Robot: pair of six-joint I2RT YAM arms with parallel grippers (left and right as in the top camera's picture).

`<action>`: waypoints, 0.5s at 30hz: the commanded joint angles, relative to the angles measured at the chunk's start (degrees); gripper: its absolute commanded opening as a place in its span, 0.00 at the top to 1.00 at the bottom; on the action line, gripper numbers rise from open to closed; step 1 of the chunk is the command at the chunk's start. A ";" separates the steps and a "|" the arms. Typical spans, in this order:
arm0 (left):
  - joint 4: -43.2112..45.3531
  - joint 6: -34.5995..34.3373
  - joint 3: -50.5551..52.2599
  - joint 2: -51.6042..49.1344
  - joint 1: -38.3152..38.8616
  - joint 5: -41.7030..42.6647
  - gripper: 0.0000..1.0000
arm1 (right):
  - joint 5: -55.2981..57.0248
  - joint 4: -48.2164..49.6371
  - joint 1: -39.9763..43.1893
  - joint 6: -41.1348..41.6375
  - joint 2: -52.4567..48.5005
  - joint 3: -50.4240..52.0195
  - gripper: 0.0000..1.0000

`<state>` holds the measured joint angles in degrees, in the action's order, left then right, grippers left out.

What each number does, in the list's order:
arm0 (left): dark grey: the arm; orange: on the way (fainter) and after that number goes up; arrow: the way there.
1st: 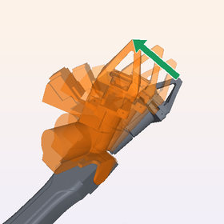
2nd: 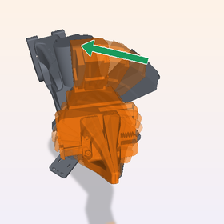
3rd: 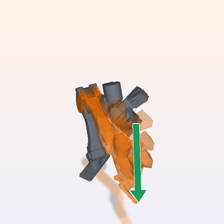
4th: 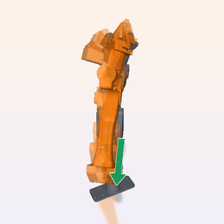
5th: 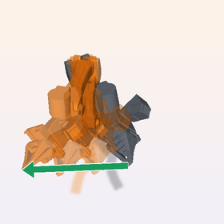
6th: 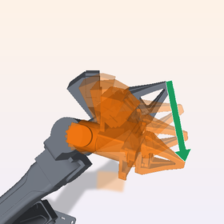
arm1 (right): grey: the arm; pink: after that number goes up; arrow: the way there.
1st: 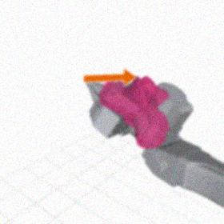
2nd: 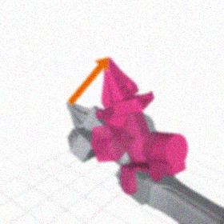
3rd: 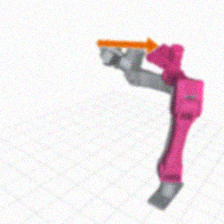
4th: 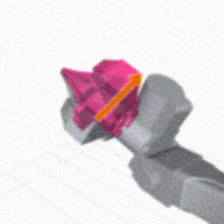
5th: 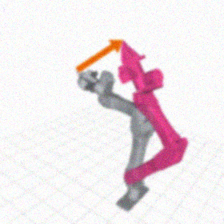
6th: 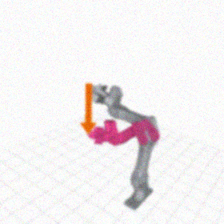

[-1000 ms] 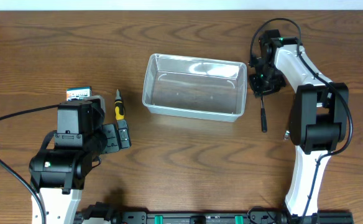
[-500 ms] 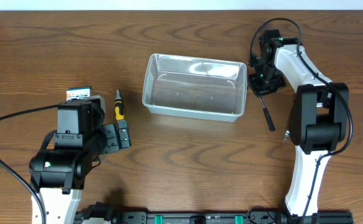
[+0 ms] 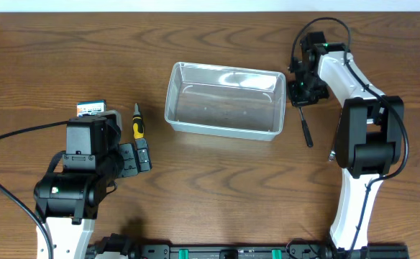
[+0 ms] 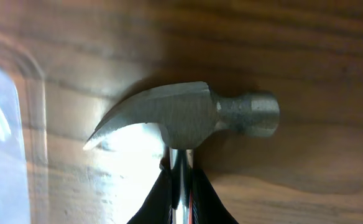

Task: Pack container
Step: 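Lift the hammer and lower it into the clear container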

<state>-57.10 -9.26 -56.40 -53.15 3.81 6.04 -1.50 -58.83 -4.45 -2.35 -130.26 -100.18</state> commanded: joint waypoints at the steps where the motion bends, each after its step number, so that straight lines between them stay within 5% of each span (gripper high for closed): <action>1: -0.35 -0.90 -1.38 0.09 0.13 0.37 0.02 | -0.50 -0.35 1.88 5.46 -1.18 -3.32 0.99; 10: -0.96 -0.90 -1.38 0.09 0.13 0.37 0.02 | 2.64 -12.41 1.33 4.46 0.96 -26.12 0.99; 15: -1.18 -0.92 -1.38 0.09 0.13 0.37 0.02 | -1.57 -17.03 -4.28 -10.56 3.76 -35.01 0.99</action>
<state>-58.13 -9.26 -56.40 -53.15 3.81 6.04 0.47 -74.02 -4.10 -2.02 -130.17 -130.65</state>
